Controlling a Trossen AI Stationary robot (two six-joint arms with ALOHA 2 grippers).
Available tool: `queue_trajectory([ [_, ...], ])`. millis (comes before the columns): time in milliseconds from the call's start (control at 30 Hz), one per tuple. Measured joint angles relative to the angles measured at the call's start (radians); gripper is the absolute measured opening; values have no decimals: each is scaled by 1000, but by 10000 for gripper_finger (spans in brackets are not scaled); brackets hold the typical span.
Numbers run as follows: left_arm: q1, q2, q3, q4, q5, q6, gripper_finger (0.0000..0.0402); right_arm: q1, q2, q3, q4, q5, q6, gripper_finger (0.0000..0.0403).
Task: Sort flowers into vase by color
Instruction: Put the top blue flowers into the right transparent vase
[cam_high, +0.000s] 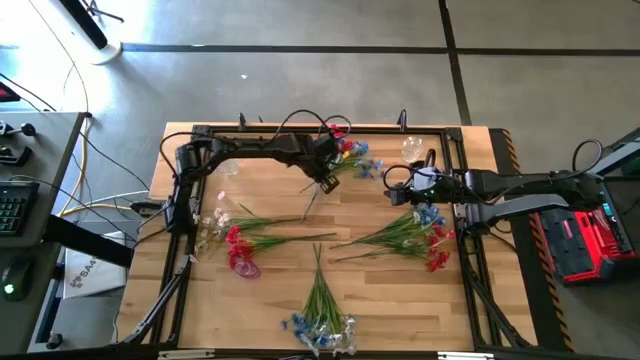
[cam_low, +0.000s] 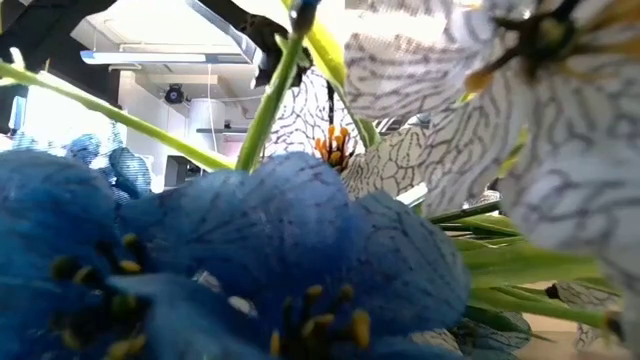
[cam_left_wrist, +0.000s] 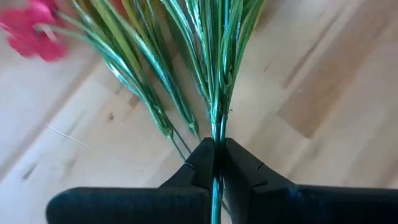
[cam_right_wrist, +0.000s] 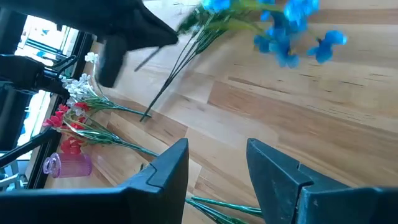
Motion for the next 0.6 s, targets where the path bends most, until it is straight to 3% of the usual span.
queue_trajectory([
  [67,4,-19,0,0,36,7,9,0,0,0,8,-4,-2,151],
  [167,14,-56,-1,6,236,-32,11,0,0,0,15,-33,-19,151],
  [300,7,-126,2,83,258,-13,5,8,0,0,67,-76,-73,151],
  [467,32,-191,-1,240,358,-1,2,28,0,0,211,-108,-149,151],
  [600,40,-220,1,356,478,32,1,43,0,0,353,-23,-234,151],
])
